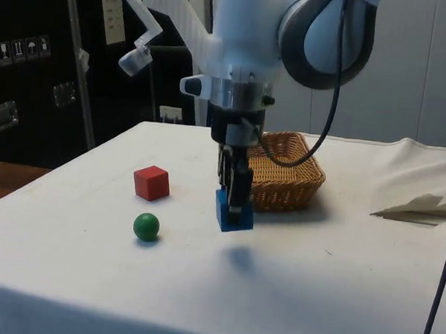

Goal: Place all non-red objects into the basket.

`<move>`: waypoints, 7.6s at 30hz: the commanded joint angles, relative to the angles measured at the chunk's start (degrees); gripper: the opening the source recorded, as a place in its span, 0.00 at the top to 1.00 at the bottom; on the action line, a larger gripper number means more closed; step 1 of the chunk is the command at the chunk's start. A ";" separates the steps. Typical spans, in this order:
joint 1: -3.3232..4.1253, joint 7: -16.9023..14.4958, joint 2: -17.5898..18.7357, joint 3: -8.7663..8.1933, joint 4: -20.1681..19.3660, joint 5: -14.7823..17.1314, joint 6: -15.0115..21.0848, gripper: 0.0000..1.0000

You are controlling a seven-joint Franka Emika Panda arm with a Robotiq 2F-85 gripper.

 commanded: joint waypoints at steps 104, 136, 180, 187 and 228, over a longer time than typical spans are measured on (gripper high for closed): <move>-2.35 -21.20 0.69 -26.59 2.35 1.43 -1.38 0.99; -2.98 -23.89 3.50 -27.44 3.27 6.53 0.29 0.00; -0.06 -9.00 -5.79 -22.57 4.18 3.38 -7.22 0.00; 0.11 -8.31 -6.02 -19.94 4.13 4.87 -7.05 0.00; 1.03 4.18 3.09 -7.16 15.93 5.73 -11.46 0.00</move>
